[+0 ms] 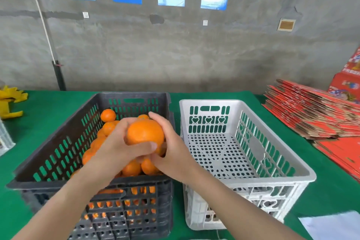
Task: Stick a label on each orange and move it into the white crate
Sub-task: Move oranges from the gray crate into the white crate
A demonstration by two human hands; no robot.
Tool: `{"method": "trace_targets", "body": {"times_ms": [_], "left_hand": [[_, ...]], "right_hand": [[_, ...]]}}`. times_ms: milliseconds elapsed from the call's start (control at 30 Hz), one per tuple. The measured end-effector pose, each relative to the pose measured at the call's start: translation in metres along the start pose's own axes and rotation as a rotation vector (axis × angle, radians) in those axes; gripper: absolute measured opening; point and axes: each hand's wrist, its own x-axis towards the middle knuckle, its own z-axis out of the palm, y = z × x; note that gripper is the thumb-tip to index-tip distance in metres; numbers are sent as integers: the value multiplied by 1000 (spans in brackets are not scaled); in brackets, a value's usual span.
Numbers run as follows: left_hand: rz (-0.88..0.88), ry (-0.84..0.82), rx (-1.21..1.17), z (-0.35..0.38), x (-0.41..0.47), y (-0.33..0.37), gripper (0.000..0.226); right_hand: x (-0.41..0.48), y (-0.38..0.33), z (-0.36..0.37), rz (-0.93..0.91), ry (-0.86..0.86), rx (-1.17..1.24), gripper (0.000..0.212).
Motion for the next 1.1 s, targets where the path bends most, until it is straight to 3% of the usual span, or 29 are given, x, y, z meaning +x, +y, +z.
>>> {"method": "trace_targets", "body": {"times_ms": [200, 267, 333, 400, 467, 567, 700, 833, 900, 1000, 1100], "left_hand": [[43, -103, 257, 31, -67, -6, 66], [14, -174, 259, 45, -89, -21, 81], [-172, -256, 10, 56, -107, -40, 88], [-480, -306, -266, 71, -120, -60, 80], [-768, -331, -390, 82, -127, -79, 82], [-925, -392, -467, 94, -137, -100, 87], [-895, -197, -550, 104, -152, -121, 65], [-939, 72, -618, 107, -160, -147, 48], [-938, 159, -572, 108, -166, -161, 50], [-929, 273, -432, 110, -171, -177, 70], [-940, 277, -479, 111, -171, -185, 71]], "right_hand": [[-73, -23, -25, 48, -130, 68, 73], [-105, -15, -30, 134, -142, 90, 71], [-130, -3, -34, 199, -166, 63, 71], [-154, 9, -36, 246, -237, 24, 73], [-170, 19, -35, 262, -334, -36, 73], [-184, 30, -29, 245, -467, -56, 72], [-200, 59, -24, 429, -444, -91, 71], [-229, 87, -25, 562, -556, -402, 23], [-245, 96, -19, 582, -620, -433, 23], [-259, 104, -14, 608, -558, -426, 27], [-267, 111, -13, 605, -517, -405, 34]]}}
